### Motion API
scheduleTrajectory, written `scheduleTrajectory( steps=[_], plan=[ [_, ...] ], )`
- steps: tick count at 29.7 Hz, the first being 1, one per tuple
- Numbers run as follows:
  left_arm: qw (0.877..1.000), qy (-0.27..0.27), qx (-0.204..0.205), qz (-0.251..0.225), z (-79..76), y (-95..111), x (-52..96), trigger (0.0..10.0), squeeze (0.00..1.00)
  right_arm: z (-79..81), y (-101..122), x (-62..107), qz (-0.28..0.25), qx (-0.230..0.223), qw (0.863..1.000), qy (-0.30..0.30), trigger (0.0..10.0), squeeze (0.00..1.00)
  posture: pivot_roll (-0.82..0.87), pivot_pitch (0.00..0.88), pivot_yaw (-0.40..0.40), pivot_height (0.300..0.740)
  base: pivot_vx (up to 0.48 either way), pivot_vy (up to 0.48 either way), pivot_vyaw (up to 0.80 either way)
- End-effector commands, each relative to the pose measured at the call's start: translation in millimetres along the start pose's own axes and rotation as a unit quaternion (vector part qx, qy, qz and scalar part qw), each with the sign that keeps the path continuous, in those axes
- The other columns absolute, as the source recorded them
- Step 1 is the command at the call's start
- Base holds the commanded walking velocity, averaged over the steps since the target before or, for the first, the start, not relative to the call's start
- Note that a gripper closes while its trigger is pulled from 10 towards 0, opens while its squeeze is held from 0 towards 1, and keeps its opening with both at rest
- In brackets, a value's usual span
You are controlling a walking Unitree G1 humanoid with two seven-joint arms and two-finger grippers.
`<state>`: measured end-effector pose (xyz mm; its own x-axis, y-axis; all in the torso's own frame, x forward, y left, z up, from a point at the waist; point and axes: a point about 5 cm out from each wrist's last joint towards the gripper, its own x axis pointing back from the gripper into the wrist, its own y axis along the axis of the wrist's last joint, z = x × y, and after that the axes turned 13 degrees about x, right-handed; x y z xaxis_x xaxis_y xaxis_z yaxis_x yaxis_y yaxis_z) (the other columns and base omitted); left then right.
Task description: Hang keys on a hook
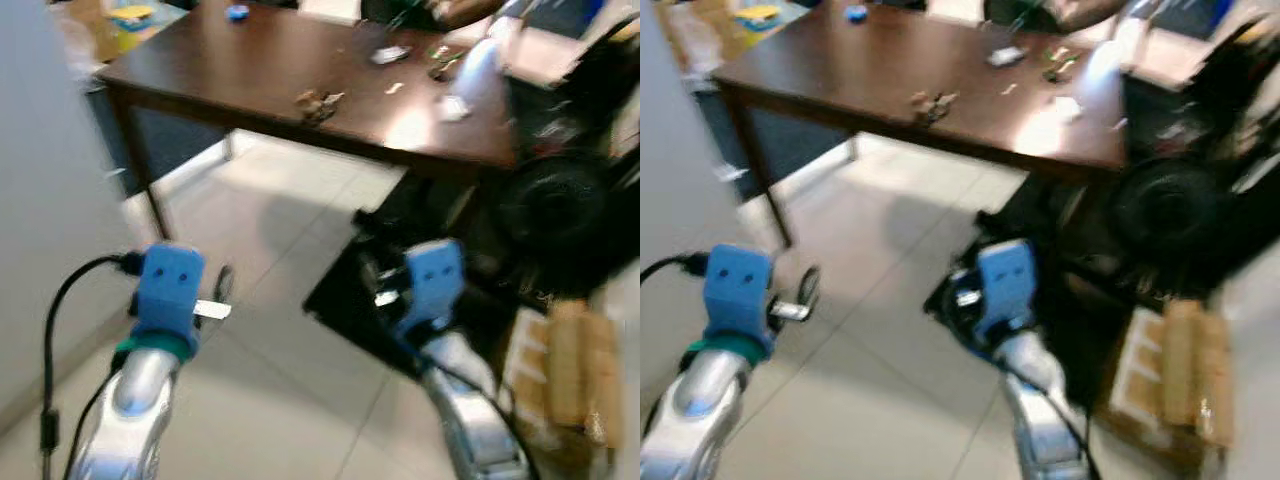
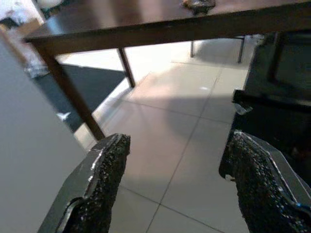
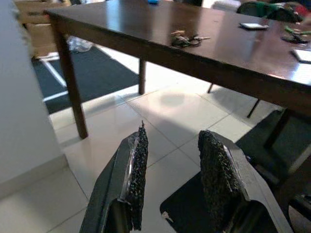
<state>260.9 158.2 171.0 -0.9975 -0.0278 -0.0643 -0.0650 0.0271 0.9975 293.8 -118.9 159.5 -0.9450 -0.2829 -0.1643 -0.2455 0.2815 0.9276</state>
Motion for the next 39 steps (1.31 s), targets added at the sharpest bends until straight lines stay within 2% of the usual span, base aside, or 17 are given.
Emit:
scheduleTrajectory(
  steps=[1, 11, 25, 29, 39],
  plan=[
    [1.0, -0.004, 0.0, 0.001, -2.1, -0.5, 0.7, 10.0, 0.0, -4.2, -4.3, 3.0, 0.009, 0.005, 1.0, -0.006, 10.0, 0.0, -0.05, 0.089, 0.088, 0.74, 0.42, 0.0, -0.8],
    [1.0, -0.003, 0.003, 0.003, -2.7, -1.8, 2.0, 10.0, 0.0, -5.3, -4.4, 2.9, 0.009, 0.011, 1.0, -0.004, 10.0, 0.0, -0.05, 0.091, 0.083, 0.74, 0.417, 0.0, -0.74],
    [1.0, -0.005, 0.004, 0.003, -3.6, -2.5, 2.1, 10.0, 0.0, -1.2, -2.7, 1.8, -0.001, 0.042, 0.999, 0.017, 10.0, 0.0, -0.05, 0.086, 0.081, 0.74, 0.417, 0.017, 0.09],
    [1.0, -0.005, 0.004, 0.003, -3.7, -2.5, 2.3, 10.0, 0.0, -1.4, -3.3, 1.6, 0.001, 0.042, 0.999, 0.016, 10.0, 0.0, -0.05, 0.085, 0.08, 0.74, 0.416, 0.0, 0.63],
    [1.0, -0.006, 0.005, 0.002, -3.9, -2.6, 2.0, 10.0, 0.0, -3.9, -4.5, 2.5, 0.003, 0.031, 0.999, 0.008, 10.0, 0.0, -0.06, 0.084, 0.081, 0.74, 0.417, 0.072, 0.0]
  ],
)
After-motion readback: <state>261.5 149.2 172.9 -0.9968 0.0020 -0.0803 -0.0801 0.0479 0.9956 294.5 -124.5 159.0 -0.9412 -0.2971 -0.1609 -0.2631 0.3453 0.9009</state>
